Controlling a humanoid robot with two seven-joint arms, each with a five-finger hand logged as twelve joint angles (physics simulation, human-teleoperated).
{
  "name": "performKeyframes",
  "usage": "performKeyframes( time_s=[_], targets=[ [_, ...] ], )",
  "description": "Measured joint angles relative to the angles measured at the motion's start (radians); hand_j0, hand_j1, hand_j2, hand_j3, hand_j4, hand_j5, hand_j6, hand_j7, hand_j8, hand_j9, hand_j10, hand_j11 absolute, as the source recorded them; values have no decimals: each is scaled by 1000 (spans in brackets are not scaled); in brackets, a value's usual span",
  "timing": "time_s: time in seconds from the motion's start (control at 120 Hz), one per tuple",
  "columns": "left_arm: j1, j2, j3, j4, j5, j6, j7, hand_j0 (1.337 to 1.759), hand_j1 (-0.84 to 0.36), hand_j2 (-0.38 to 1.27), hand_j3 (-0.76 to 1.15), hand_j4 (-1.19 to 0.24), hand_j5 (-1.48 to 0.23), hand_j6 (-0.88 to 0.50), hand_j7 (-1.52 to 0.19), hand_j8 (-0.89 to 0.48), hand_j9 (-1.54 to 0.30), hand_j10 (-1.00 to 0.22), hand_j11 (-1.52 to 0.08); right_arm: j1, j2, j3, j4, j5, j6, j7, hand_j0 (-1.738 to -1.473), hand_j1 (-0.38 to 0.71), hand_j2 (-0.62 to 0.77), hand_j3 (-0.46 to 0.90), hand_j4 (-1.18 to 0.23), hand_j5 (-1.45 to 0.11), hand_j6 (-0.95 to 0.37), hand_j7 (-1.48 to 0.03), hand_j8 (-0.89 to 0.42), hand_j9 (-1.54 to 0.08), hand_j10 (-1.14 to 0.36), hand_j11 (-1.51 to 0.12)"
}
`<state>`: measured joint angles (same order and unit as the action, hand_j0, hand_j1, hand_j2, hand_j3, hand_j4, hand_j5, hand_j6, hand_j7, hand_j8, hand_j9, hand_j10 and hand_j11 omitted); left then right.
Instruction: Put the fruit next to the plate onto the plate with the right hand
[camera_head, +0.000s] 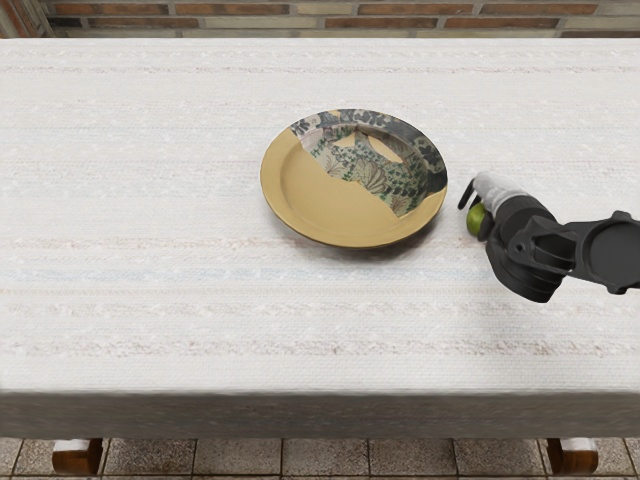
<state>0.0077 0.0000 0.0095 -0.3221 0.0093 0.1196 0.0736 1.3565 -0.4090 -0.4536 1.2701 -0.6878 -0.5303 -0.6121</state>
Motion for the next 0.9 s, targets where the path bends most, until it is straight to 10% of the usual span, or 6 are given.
performKeyframes(
  time_s=[0.9],
  targets=[
    [0, 0, 0, 0, 0, 0, 0, 1658, 349, 0, 0, 0, 0, 0, 0, 0, 0, 0, 0, 28, -126, 195, 9, 31, 154, 2, -1652, 190, 294, 0, -784, -1138, -493, -1067, -407, -1113, -589, -1121]
  ],
)
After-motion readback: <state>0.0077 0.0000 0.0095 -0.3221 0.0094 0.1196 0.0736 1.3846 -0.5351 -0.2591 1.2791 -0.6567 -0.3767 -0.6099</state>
